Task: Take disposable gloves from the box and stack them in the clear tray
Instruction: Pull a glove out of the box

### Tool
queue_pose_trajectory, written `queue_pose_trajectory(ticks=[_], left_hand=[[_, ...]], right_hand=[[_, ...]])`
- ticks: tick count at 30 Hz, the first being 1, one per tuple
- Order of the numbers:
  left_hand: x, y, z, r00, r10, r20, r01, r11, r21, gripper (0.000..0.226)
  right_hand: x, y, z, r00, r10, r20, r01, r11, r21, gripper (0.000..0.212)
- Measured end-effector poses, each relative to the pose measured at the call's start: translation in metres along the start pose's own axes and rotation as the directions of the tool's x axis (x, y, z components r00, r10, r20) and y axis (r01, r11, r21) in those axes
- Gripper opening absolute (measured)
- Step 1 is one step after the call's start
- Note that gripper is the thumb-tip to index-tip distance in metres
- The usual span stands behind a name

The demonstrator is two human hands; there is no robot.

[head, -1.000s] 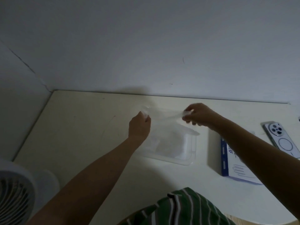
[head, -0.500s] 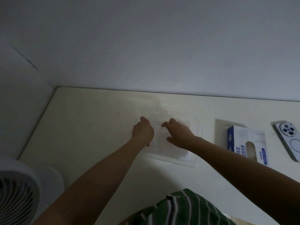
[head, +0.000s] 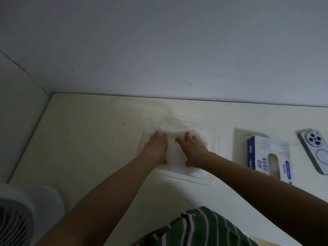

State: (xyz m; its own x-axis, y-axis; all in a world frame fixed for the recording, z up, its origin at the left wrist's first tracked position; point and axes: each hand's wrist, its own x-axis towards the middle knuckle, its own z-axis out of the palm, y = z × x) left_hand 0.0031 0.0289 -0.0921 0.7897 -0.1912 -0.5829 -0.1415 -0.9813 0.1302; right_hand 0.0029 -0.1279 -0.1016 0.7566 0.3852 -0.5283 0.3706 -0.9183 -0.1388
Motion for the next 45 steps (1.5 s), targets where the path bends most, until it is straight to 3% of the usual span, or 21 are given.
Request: queue_pose_trajectory(ticks=[5,10,14,18,20,22,24,27,30,32,34,38,41,45], left_hand=[[0.005,-0.004,0.009,0.999,-0.002,0.032,-0.001,0.995,0.100,0.107],[0.009,0.003,0.007,0.997,-0.077,0.026,0.073,0.990,0.120,0.108],[0.009,0.008,0.002,0.993,-0.111,0.026,0.107,0.988,0.114,0.110],[0.001,0.010,0.002,0.995,-0.101,-0.023,0.103,0.988,0.114,0.102],[-0.001,0.014,-0.003,0.991,-0.123,-0.046,0.128,0.985,0.120,0.084],[-0.003,0.021,-0.013,0.985,-0.146,-0.092,0.155,0.983,0.098,0.057],[-0.004,0.030,-0.026,0.966,-0.148,-0.210,0.154,0.988,0.008,0.038],[-0.004,0.054,-0.044,0.888,-0.121,-0.444,0.069,0.989,-0.131,0.022],[-0.003,0.096,-0.057,0.828,-0.051,-0.558,-0.080,0.975,-0.207,0.012],[-0.001,0.125,-0.059,0.819,0.008,-0.574,-0.183,0.952,-0.247,0.008],[0.000,0.159,-0.056,0.830,0.110,-0.547,-0.296,0.918,-0.265,0.008],[0.008,0.210,-0.038,0.880,0.306,-0.365,-0.422,0.854,-0.303,0.008],[0.017,0.234,-0.020,0.891,0.393,-0.228,-0.447,0.846,-0.291,0.022],[0.026,0.256,0.001,0.879,0.469,-0.084,-0.474,0.843,-0.255,0.035]], right_hand=[[-0.001,-0.002,0.007,1.000,0.025,0.018,-0.026,0.998,0.052,0.100],[0.004,-0.004,0.012,0.999,0.043,0.008,-0.044,0.997,0.058,0.098],[0.009,-0.005,0.009,0.997,0.057,0.054,-0.058,0.998,0.021,0.112],[0.007,-0.005,-0.001,0.995,0.042,0.088,-0.044,0.999,0.019,0.110],[0.000,-0.005,-0.014,0.994,0.021,0.104,-0.025,0.999,0.045,0.096],[-0.011,-0.003,-0.029,0.999,-0.041,0.027,0.037,0.993,0.111,0.071],[-0.027,0.004,-0.047,0.983,-0.095,-0.155,0.127,0.970,0.209,0.048],[-0.056,0.027,-0.068,0.906,-0.111,-0.409,0.253,0.916,0.311,0.023],[-0.082,0.069,-0.069,0.849,0.032,-0.527,0.195,0.909,0.369,0.016],[-0.096,0.100,-0.060,0.844,0.159,-0.512,0.086,0.903,0.422,0.016],[-0.116,0.136,-0.041,0.840,0.286,-0.461,-0.048,0.886,0.461,0.015],[-0.151,0.188,0.006,0.818,0.478,-0.321,-0.298,0.828,0.475,0.012],[-0.163,0.202,0.033,0.861,0.469,-0.198,-0.368,0.842,0.394,0.010],[-0.156,0.199,0.053,0.880,0.450,-0.150,-0.415,0.884,0.215,0.038]])
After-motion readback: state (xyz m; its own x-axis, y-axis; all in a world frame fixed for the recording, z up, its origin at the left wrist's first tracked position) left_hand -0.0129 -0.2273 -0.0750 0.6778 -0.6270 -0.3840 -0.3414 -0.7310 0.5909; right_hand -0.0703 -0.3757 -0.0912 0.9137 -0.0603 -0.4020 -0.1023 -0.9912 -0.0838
